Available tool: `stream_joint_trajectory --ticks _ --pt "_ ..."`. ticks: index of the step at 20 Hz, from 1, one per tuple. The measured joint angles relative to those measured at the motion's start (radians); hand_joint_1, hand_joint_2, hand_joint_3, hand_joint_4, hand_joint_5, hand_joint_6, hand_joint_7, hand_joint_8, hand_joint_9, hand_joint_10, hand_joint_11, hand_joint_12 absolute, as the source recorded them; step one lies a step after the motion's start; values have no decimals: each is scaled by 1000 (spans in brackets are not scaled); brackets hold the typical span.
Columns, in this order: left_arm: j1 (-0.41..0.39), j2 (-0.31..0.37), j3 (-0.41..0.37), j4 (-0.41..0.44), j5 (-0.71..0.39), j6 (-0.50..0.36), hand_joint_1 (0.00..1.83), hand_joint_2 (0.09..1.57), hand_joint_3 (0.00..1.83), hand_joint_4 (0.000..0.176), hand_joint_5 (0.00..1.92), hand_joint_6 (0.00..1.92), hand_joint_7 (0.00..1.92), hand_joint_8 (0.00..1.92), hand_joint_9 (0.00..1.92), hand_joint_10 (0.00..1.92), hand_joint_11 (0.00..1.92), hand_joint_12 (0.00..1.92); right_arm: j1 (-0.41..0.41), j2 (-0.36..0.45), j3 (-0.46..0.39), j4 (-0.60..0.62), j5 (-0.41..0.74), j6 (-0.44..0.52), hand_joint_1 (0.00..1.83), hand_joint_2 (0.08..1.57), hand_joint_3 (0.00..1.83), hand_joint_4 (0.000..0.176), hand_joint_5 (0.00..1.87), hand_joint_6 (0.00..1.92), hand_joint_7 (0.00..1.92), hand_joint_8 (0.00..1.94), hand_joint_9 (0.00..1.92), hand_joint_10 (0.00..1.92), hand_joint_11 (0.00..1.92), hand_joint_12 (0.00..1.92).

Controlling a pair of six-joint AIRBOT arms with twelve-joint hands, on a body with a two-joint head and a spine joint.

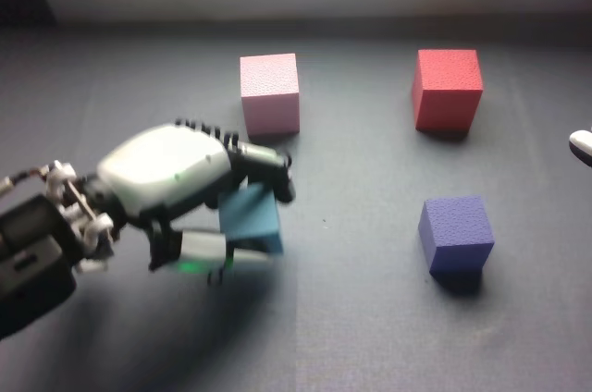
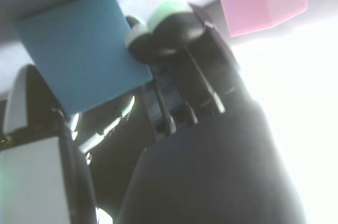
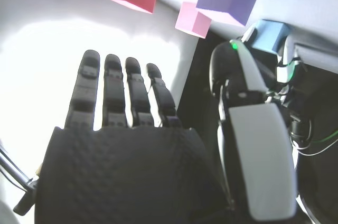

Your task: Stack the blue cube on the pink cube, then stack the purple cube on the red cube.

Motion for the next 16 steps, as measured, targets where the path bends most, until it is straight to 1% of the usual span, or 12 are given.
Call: stream_joint_trajectory --ticks 1,2,4,5,7,9,10,11,12,14,15,16 --pt "-34 5 8 0 -11 9 1079 1186 2 0 848 1216 925 1891 1140 1920 1243 1921 0 0 0 -1 -1 0 616 1303 5 0 0 0 0 0 0 0 0 0" --pt "-50 5 16 2 -10 10 1069 1194 4 0 833 1237 985 1915 1211 1921 1317 1921 0 0 0 -1 -1 0 626 1299 2 0 0 0 0 0 0 0 0 0" --pt "-94 3 35 5 8 21 1093 1203 3 0 811 1247 935 1921 1174 1921 1288 1921 0 0 0 2 -1 0 618 1298 1 0 0 0 0 0 0 0 0 0" --pt "-125 -1 56 4 21 25 1119 1178 0 0 861 1165 955 1921 1203 1921 1325 1921 0 0 0 3 0 0 605 1302 3 0 0 0 0 0 0 0 0 0" --pt "-161 -10 80 0 34 25 1135 1160 0 0 894 1120 847 1921 1060 1921 1205 1921 0 0 0 3 -1 0 597 1307 4 0 0 0 0 0 0 0 0 0" --pt "-204 -32 111 2 63 25 1150 1146 0 0 915 1090 1020 1921 1210 1921 1352 1921 0 0 2 2 -1 0 619 1305 2 0 0 0 0 0 0 0 0 0" --pt "-228 -44 128 3 82 28 1149 1146 0 0 912 1094 1051 1921 1246 1921 1388 1921 0 0 2 0 0 0 623 1308 3 0 0 0 0 0 0 0 0 0" --pt "-256 -55 148 7 105 35 1151 1144 0 0 918 1088 1149 1921 1332 1921 1475 1921 0 0 3 2 -1 0 639 1309 3 0 0 0 0 0 0 0 0 0" --pt "-278 -67 164 6 126 39 1151 1148 0 0 911 1094 1114 1921 1302 1921 1431 1921 0 0 4 3 -2 0 641 1308 2 0 0 0 0 0 0 0 0 0" --pt "-314 -92 206 -5 158 51 1137 1172 4 0 862 1157 936 1912 1125 1921 1242 1921 0 0 6 3 -1 0 599 1307 1 0 0 0 0 0 0 0 0 0" --pt "-319 -97 217 -10 170 52 1197 1208 8 0 781 1262 814 1503 992 1872 1077 1921 0 0 6 3 -1 0 584 1305 1 0 0 0 0 0 0 0 0 0" --pt "-324 -103 231 -22 189 59 1146 1192 1 0 824 1212 882 1817 1052 1911 1155 1921 0 0 6 3 -2 0 609 1311 3 0 0 0 0 0 0 0 0 0"
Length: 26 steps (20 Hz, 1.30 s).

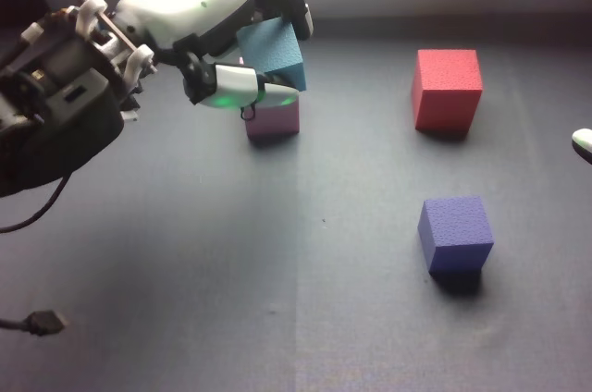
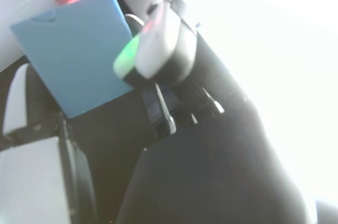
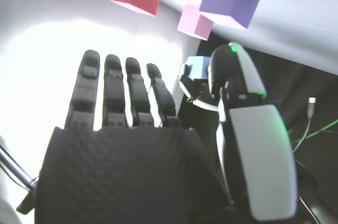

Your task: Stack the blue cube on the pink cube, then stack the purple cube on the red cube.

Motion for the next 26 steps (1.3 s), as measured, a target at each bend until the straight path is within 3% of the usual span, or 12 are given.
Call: stream_joint_trajectory --ticks 1,6,8,13,14,15,17,18,20,21,22,26 --pt "-5 -6 15 -27 31 17 1139 1174 0 0 864 1154 936 1917 1111 1921 1233 1921 0 0 0 0 1 0 679 1311 1 0 0 0 0 0 0 0 0 0" --pt "-23 -42 72 -62 94 29 1142 1168 0 0 874 1138 1100 1921 1286 1921 1423 1921 0 -5 6 -1 0 6 700 1304 0 0 0 0 0 0 0 0 0 0" --pt "-28 -54 82 -75 117 41 1131 1187 3 0 834 1204 968 1921 1156 1921 1304 1921 0 -6 6 3 0 7 670 1315 3 0 0 0 0 0 0 0 0 0" --pt "-34 -68 116 -104 143 51 1131 1186 0 0 842 1200 987 1921 1172 1921 1305 1921 0 -8 6 1 0 10 654 1318 4 0 0 0 0 0 0 0 0 0" --pt "-34 -68 118 -110 147 51 1134 1182 0 0 849 1188 968 1921 1151 1921 1282 1921 0 -8 6 0 0 10 655 1318 4 0 0 0 0 0 0 0 0 0" --pt "-34 -69 122 -117 149 51 1178 1250 21 0 753 1120 729 1801 898 1921 1038 1921 0 -8 6 0 0 10 657 1318 3 0 0 0 0 0 0 0 0 0" --pt "-34 -76 130 -123 156 53 1194 1262 1 0 753 1094 706 1712 735 1909 837 1921 0 -8 6 1 0 10 690 1314 0 0 0 0 0 0 0 0 0 0" --pt "-34 -77 132 -122 160 51 1195 1260 0 0 755 1097 710 1698 701 1898 792 1921 0 -9 6 0 0 10 693 1311 0 0 0 0 0 0 0 0 0 0" --pt "-34 -93 144 -123 171 51 1180 1286 3 0 720 1126 654 1786 750 1920 875 1921 -3 -11 8 0 0 11 708 1300 0 0 0 0 0 0 0 0 0 0" --pt "-34 -98 147 -124 177 51 1190 1267 0 0 772 1105 671 1724 638 1874 737 1921 -3 -11 8 0 0 11 713 1301 0 0 0 0 0 0 0 0 0 0" --pt "-34 -106 156 -125 182 51 1187 1272 0 0 757 1102 669 1746 656 1912 759 1921 -3 -13 8 3 0 11 712 1301 0 0 0 0 0 0 0 0 0 0" --pt "-33 -119 175 -140 193 48 1205 1238 0 0 810 1048 731 1632 628 1736 618 1921 -3 -13 10 0 0 14 705 1303 0 0 0 0 0 0 0 0 0 0"
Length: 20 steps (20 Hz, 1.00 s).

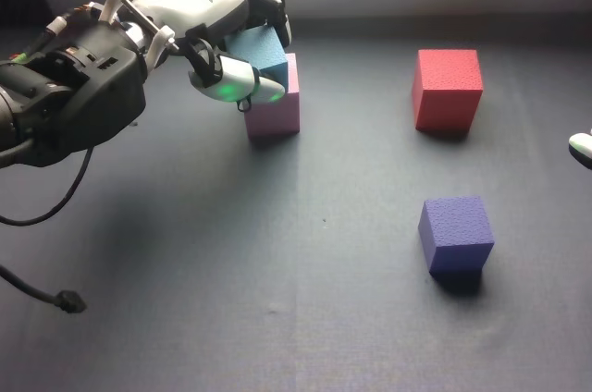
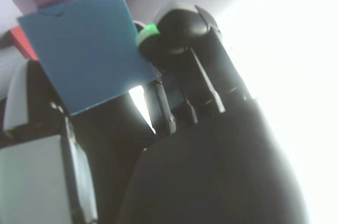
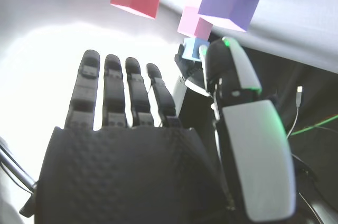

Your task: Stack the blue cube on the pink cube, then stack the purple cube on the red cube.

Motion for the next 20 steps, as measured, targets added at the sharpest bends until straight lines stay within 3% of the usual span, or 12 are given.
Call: stream_joint_trajectory --ticks 2,4,6,7,9,10,11,12,16,17,18,20 --pt "0 -7 9 -5 2 -3 1188 1202 0 0 848 1103 807 1399 694 1358 571 1730 0 -2 1 1 0 0 714 1301 0 0 0 0 0 0 0 0 0 0" --pt "4 -16 19 -5 0 -11 1207 1195 0 0 850 1036 828 1436 755 1457 655 1848 -3 -2 1 0 0 0 716 1301 0 0 0 0 0 0 0 0 0 0" --pt "6 -18 19 -9 -2 -15 1199 1251 4 0 605 1323 840 1433 870 1535 865 1879 -3 -2 1 0 0 0 724 1299 0 0 0 0 0 0 0 0 0 0" --pt "9 -18 21 -9 -3 -15 1276 1233 0 0 430 936 755 1398 774 1442 760 1813 -3 -2 1 -1 0 0 717 1302 0 0 0 0 0 0 0 0 0 0" --pt "10 -18 21 -6 -1 -14 1059 1129 0 0 302 328 473 378 344 819 30 1614 -3 -2 1 1 0 1 717 1296 0 0 0 0 0 0 0 0 0 0" --pt "12 -19 21 -5 9 -10 1059 1129 0 0 302 328 473 378 344 819 30 1614 -3 -2 1 -1 0 1 717 1296 0 0 0 0 0 0 0 0 0 0" --pt "13 -19 21 -3 22 -10 1030 1113 0 0 252 195 382 178 220 583 5 1206 -3 -2 1 -2 0 1 709 1298 0 0 0 0 0 0 0 0 0 0" --pt "17 -19 20 -3 29 -8 923 1096 0 59 136 67 201 21 42 377 0 760 -3 -2 1 0 0 1 714 1298 0 0 0 0 0 0 0 0 0 0" --pt "18 -14 7 -5 23 -7 847 1092 0 96 39 5 55 0 8 128 0 493 -3 -2 1 -2 0 3 718 1299 0 0 0 0 0 0 0 0 0 0" --pt "18 -12 3 -1 18 -7 809 1071 0 116 7 0 10 0 1 25 0 389 -3 -2 1 -1 0 4 729 1299 0 0 0 0 0 0 0 0 0 0" --pt "21 -6 -9 -2 6 -6 744 1036 0 159 0 0 0 0 0 0 0 31 -3 -2 1 0 0 4 730 1298 0 0 0 0 0 0 0 0 0 0" --pt "31 16 -40 4 -25 -4 677 1030 0 175 0 0 0 0 0 0 0 0 -3 -2 1 2 -1 6 695 1304 2 0 0 0 0 0 0 0 0 0"
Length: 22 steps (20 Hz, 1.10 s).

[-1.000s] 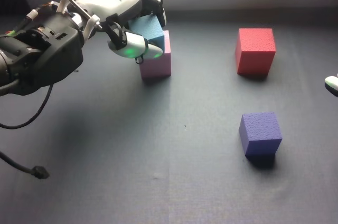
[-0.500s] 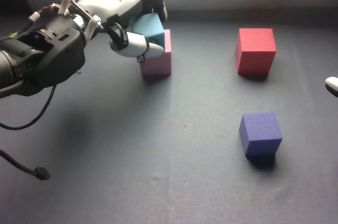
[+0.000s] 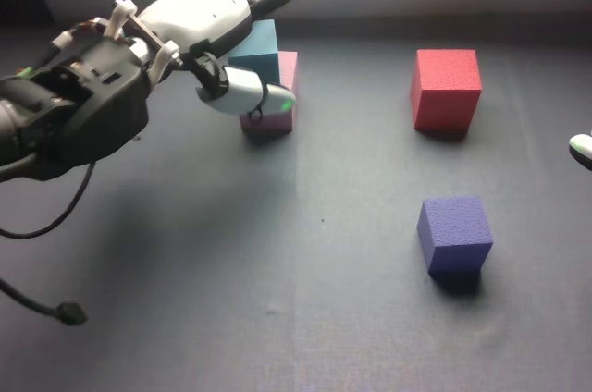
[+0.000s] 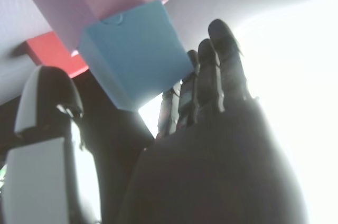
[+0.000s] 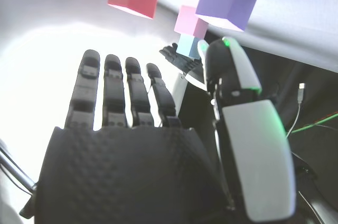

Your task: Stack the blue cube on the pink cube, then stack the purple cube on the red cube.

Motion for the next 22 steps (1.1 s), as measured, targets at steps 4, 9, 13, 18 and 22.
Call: stream_joint_trajectory --ticks 4,9,13,18,22 --pt "28 101 -124 10 -121 38 602 989 0 176 0 0 0 0 0 0 0 0 0 0 0 -11 1 25 657 1289 0 0 0 0 0 0 0 0 0 0" --pt "171 245 -302 27 -352 39 480 1044 11 176 0 0 0 0 0 0 0 0 28 2 23 -105 -27 119 658 1243 0 0 0 0 0 0 0 0 4 2" --pt "305 343 -411 14 -527 34 292 1251 16 176 0 0 0 0 0 0 0 0 126 -13 55 -201 -121 129 622 1173 0 0 0 0 0 0 0 0 0 0" --pt "460 406 -500 -19 -691 29 568 1373 13 149 12 3 0 0 0 0 0 0 220 -107 131 -229 -284 143 843 1092 0 0 0 0 0 0 0 0 0 164" --pt "509 408 -509 -56 -743 11 480 1386 10 124 0 0 0 0 0 0 0 0 275 -166 187 -216 -341 145 788 1108 7 0 0 0 0 0 0 0 0 0"
